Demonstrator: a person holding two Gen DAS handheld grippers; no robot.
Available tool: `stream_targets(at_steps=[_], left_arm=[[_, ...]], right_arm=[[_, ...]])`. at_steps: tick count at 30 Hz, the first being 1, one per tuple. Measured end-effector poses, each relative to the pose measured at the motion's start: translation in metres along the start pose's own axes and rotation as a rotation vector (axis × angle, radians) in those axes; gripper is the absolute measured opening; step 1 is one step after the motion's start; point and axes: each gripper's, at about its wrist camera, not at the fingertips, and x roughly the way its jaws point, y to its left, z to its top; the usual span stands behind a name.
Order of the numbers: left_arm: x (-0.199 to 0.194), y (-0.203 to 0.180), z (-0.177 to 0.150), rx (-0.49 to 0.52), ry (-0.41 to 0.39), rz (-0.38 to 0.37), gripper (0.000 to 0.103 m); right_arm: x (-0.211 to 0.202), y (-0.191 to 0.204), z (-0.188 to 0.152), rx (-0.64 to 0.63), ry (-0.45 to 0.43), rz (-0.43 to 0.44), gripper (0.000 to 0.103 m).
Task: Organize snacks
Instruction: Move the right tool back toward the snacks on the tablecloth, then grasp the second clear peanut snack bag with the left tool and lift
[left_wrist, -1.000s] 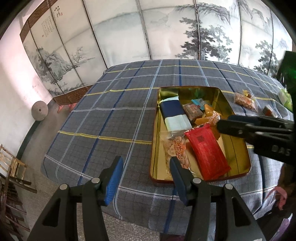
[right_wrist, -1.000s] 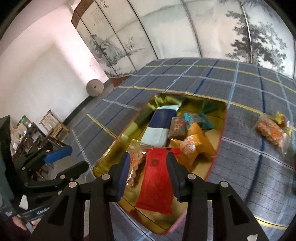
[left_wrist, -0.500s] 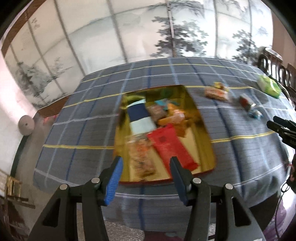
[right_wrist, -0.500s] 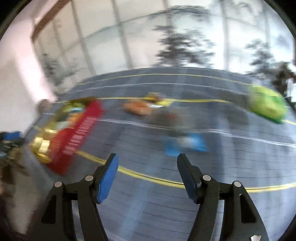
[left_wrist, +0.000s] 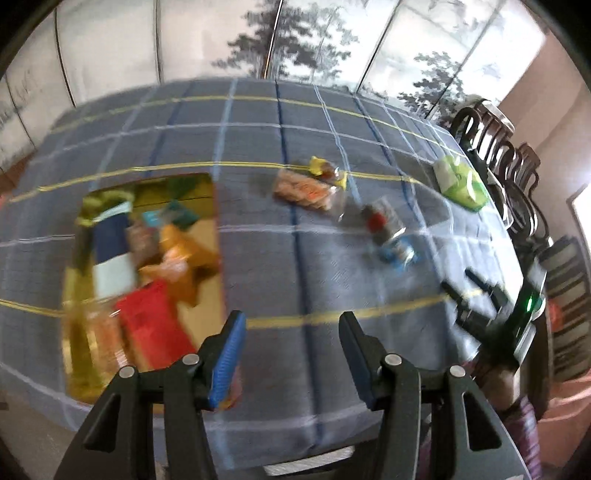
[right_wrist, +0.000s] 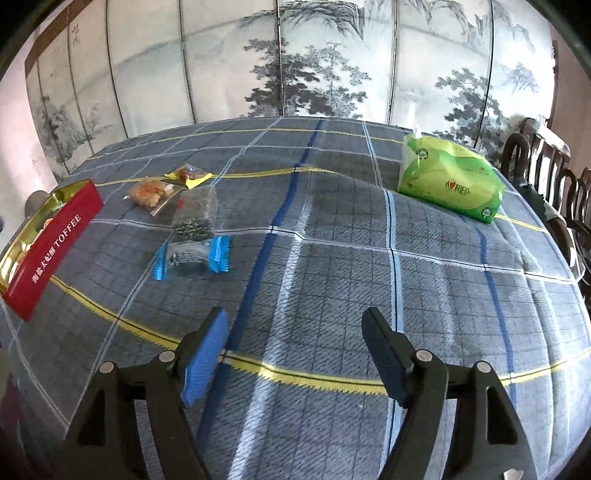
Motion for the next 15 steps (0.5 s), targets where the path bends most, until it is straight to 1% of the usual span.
stream_targets(at_steps=[1,2,3,4,6,8,11,13,15], left_arm=[[0.007,-0.004,0.010,-0.015,0.012,-0.012,0.054],[0.014,-0.007,0.020,-0.034,0.024,-0.017,0.054],[0.028,-0.010,0.036,-0.074,0.045,-0.016,0.054],[0.037,-0.010,0.047,-0.103,0.056,-0.023,0.053],[0.057,-0.009,0.068,-0.163,0.071,-0.042,0.053],[0.078,-0.004,0.087,-0.238,0.091,-0.044,0.053],[0.096,0.009,0.101,-0.319,0.109,-0.055,0.053],[0.110,0.018,0.110,-0.373,0.128,-0.039,0.052],[0.121,0.026,0.114,-0.418,0.144,-0.046,0.052]], right_arm=[[0.001,-0.002,0.001,0.010,0.003,0.023,0.073],[0.001,-0.003,0.001,0.014,-0.003,0.040,0.075],[0.002,-0.004,0.001,0.023,-0.009,0.052,0.078],[0.006,-0.006,0.001,0.033,0.007,0.063,0.079],[0.009,-0.009,0.000,0.051,0.029,0.082,0.079],[0.006,-0.010,-0.001,0.054,0.015,0.112,0.079],[0.006,-0.011,-0.002,0.054,0.011,0.143,0.079],[0.006,-0.010,-0.002,0.053,0.010,0.168,0.079],[0.005,-0.010,-0.003,0.055,0.005,0.179,0.079]])
